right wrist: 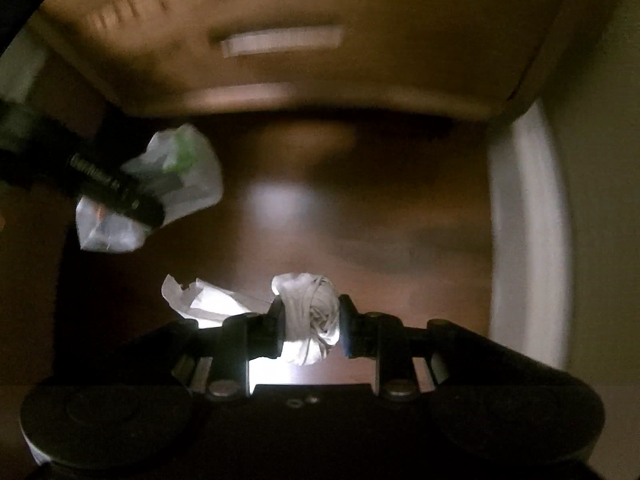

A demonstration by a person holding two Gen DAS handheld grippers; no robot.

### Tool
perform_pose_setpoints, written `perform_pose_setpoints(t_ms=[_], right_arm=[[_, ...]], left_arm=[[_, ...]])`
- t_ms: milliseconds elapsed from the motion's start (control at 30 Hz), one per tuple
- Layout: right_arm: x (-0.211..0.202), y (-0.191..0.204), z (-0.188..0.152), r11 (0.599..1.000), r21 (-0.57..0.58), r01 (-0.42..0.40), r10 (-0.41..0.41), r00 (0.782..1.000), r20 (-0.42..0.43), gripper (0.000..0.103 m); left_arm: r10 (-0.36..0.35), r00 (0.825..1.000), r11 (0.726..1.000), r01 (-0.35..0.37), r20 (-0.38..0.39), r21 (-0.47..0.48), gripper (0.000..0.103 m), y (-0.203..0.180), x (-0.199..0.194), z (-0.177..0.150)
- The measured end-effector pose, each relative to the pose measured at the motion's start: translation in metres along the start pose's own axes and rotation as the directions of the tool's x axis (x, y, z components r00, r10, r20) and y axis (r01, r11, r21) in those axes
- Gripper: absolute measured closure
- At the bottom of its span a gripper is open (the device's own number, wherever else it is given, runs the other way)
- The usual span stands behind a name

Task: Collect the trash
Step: 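Lift the packet and white wrapper up over the teal wastebasket with both tools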

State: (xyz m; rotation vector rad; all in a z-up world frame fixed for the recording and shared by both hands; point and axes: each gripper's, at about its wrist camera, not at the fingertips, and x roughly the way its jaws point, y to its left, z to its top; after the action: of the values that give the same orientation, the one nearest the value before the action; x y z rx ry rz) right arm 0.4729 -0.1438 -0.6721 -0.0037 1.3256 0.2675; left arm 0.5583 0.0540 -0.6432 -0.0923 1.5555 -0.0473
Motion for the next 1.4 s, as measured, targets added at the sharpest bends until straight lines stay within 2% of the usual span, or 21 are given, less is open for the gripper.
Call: perform_pose_setpoints(t_ms=[133, 367, 567, 733, 933, 1200, 1400], right_arm=[[-0.084, 0.0, 0.013, 1.0, -0.006, -0.007, 0.007, 0.998, 0.068, 0.078], [-0.228, 0.011, 0.048, 0.999, -0.021, -0.025, 0.028, 0.985, 0.167, 0.078], [-0.32, 0.029, 0.073, 0.997, -0.056, -0.048, 0.061, 0.964, 0.258, 0.078], [-0.379, 0.047, 0.098, 0.994, -0.104, -0.043, 0.076, 0.937, 0.34, 0.078], [-0.44, 0.064, 0.122, 0.985, -0.171, -0.016, 0.089, 0.9, 0.426, 0.078], [-0.494, 0.077, 0.147, 0.975, -0.217, 0.047, 0.073, 0.857, 0.511, 0.078], [-0.519, 0.091, 0.172, 0.978, -0.185, 0.093, 0.033, 0.811, 0.584, 0.078]], left_arm=[[-0.011, 0.999, 1.0, 0.011, 0.053, -0.007, 0.075, -0.014, -0.086, -0.01], [0.006, 0.99, 1.0, -0.002, 0.138, -0.023, 0.075, -0.016, -0.221, -0.026], [0.007, 0.976, 0.999, 0.0, 0.217, -0.032, 0.075, -0.019, -0.314, -0.031], [0.011, 0.951, 0.999, 0.005, 0.308, -0.052, 0.075, -0.019, -0.389, -0.03], [0.021, 0.907, 0.998, 0.004, 0.421, -0.058, 0.075, -0.02, -0.467, -0.03], [-0.011, 0.861, 0.996, 0.053, 0.508, -0.068, 0.075, -0.017, -0.529, -0.023], [-0.02, 0.822, 0.996, 0.065, 0.57, -0.06, 0.075, -0.003, -0.56, -0.009]])
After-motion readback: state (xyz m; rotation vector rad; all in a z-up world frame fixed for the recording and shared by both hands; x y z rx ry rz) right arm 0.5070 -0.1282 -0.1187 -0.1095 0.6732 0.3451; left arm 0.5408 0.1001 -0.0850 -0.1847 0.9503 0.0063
